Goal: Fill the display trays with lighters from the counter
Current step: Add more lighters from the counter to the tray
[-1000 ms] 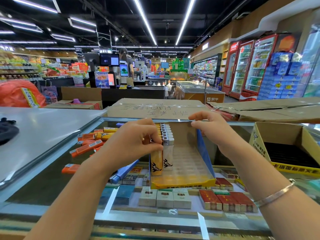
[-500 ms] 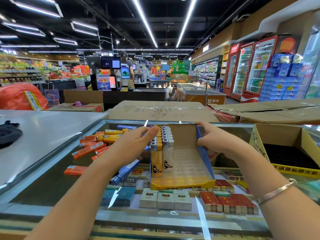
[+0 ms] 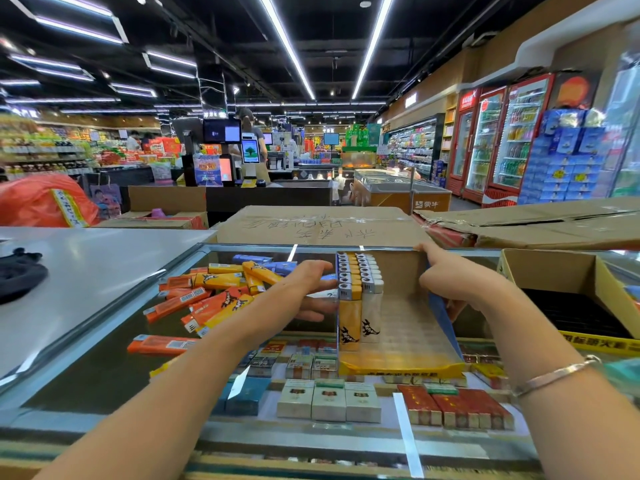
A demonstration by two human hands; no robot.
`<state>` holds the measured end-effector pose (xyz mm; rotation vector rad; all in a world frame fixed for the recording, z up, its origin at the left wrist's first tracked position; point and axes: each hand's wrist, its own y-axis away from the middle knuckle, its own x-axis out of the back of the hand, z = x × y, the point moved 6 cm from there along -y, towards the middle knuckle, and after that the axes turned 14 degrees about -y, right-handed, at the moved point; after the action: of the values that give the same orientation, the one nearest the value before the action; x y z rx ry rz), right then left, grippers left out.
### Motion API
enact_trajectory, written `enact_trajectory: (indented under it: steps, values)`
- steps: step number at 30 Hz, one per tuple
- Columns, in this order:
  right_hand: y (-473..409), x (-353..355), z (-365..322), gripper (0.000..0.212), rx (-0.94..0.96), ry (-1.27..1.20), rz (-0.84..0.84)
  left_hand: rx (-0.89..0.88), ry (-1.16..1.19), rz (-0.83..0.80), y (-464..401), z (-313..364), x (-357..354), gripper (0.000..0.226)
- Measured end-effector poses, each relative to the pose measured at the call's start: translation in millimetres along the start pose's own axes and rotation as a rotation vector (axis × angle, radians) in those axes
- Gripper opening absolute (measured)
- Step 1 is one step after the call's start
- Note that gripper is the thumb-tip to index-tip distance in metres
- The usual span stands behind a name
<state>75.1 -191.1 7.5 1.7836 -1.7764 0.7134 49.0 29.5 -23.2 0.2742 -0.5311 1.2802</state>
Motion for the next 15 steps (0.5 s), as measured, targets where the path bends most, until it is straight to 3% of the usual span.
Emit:
enact_trajectory:
  steps: [2,5,8,11,15]
  values:
    - [-1,0,1,0.051,0.000,-0.002,0.014,0.032,-0.002,-0.021,-3,-4,1,0.014]
    - [-1,-3,2,0.052,-0.022,-0.012,0.007,-0.008,-0.115,-0.016,-5,-7,6,0.039]
    - [1,-5,-1,0.050,-0.027,-0.022,-0.002,0.005,-0.507,0.090,-15,-9,14,0.052]
    - [1,-4,0,0.048,-0.050,-0.016,-0.003,0.088,-0.947,0.061,-31,-14,14,0.055]
    - [1,1,3,0.048,-0.074,-0.002,0.010,0.104,-1.103,-0.023,-52,-22,2,0.052]
